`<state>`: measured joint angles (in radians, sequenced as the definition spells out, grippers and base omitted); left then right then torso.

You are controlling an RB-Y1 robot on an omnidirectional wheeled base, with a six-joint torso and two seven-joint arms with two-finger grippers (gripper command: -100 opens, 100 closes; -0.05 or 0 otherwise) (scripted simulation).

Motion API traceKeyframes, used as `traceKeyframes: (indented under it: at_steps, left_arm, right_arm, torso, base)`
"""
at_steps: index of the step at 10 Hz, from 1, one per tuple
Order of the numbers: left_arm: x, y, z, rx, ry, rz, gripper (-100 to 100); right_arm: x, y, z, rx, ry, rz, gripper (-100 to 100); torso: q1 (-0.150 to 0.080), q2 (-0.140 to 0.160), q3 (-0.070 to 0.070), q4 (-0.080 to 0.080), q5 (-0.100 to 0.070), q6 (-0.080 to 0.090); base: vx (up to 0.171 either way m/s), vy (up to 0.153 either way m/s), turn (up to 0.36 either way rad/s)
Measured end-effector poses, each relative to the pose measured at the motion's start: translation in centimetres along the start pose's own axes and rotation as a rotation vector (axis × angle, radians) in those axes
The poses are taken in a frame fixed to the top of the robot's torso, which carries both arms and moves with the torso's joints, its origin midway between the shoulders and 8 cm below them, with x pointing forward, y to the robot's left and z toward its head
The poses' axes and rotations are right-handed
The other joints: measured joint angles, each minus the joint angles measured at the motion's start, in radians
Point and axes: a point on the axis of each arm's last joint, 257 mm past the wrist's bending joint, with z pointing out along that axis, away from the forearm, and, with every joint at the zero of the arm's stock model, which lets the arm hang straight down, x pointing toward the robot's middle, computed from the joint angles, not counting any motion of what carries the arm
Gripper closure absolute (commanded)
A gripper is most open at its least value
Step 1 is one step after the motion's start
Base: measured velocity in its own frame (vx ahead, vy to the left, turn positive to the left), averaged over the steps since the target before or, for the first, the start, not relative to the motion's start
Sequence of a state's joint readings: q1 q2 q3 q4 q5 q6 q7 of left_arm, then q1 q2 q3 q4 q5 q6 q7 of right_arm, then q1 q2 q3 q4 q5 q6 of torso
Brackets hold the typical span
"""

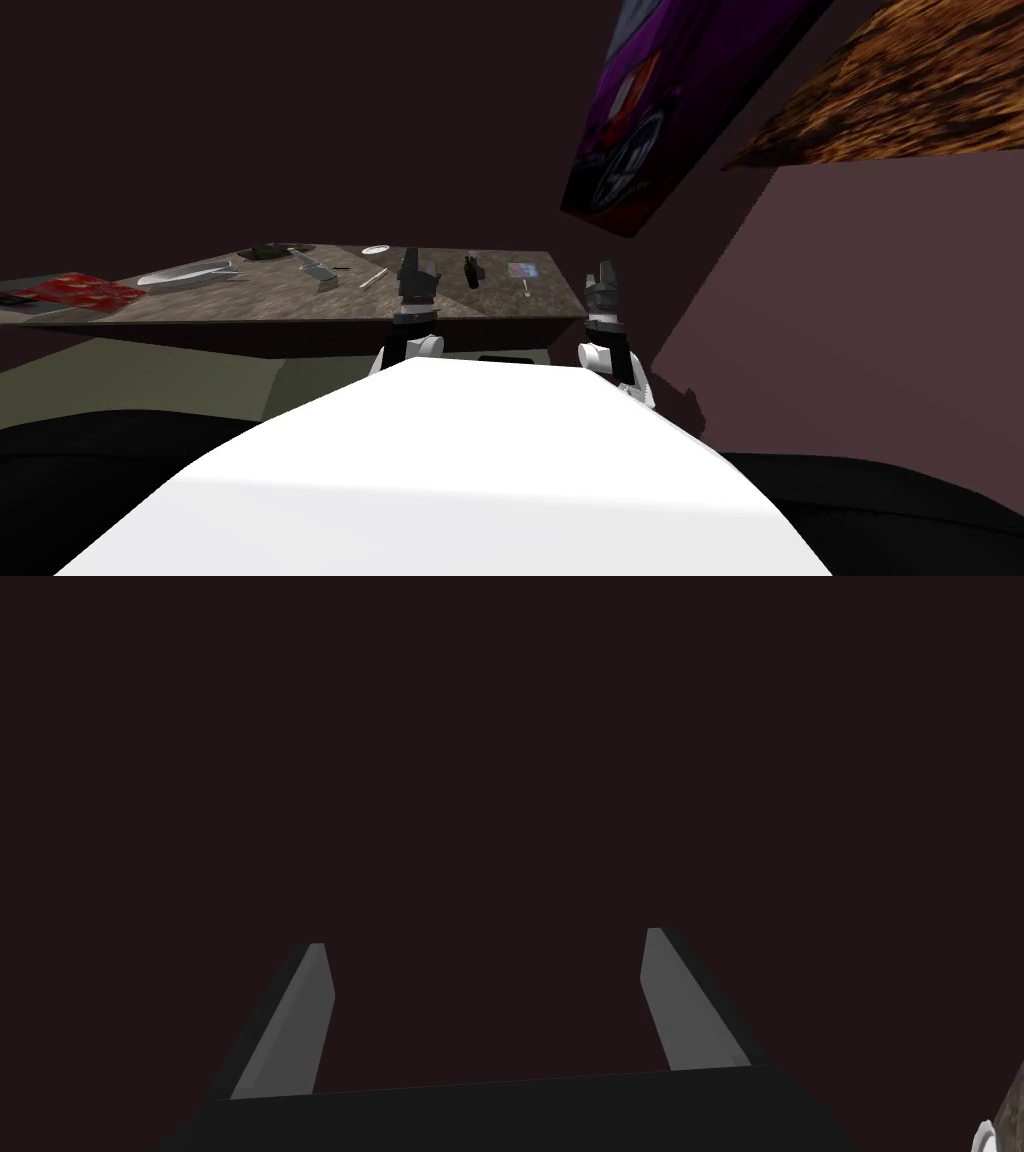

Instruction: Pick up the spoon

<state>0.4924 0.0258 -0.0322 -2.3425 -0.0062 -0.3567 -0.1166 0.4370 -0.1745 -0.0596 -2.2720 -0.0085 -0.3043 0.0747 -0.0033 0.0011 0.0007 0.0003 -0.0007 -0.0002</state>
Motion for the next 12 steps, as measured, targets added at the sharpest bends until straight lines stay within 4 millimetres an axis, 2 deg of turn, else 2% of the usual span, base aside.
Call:
traceKeyframes:
  at_steps: [8,9,11,12]
  left_arm:
    - [0.0,0.0,0.0,0.000,0.000,0.000,0]
    - [0.0,0.0,0.0,0.000,0.000,0.000,0]
    - [0.0,0.0,0.0,0.000,0.000,0.000,0]
    - [0.0,0.0,0.0,0.000,0.000,0.000,0]
  right_arm:
    - [2.3,-5.9,-0.4,0.132,0.189,-0.102,-100]
    - [2.6,-7.5,-0.7,0.165,0.218,-0.119,-100]
    - [2.9,-9.2,-0.8,0.202,0.264,-0.153,-100]
    - [2.9,-10.6,-1.3,0.239,0.292,-0.172,-100]
  torso:
    - [0.002,0.000,0.000,0.000,0.000,0.000]
    - [0.001,0.000,0.000,0.000,0.000,0.000]
    - [0.002,-0.001,0.000,0.000,0.000,0.000]
    - [0.002,-0.001,0.000,0.000,0.000,0.000]
  base:
    - [-0.027,-0.024,0.249]
    - [-0.025,-0.020,0.162]
    - [-0.026,-0.007,0.320]
    - [-0.019,-0.008,0.133]
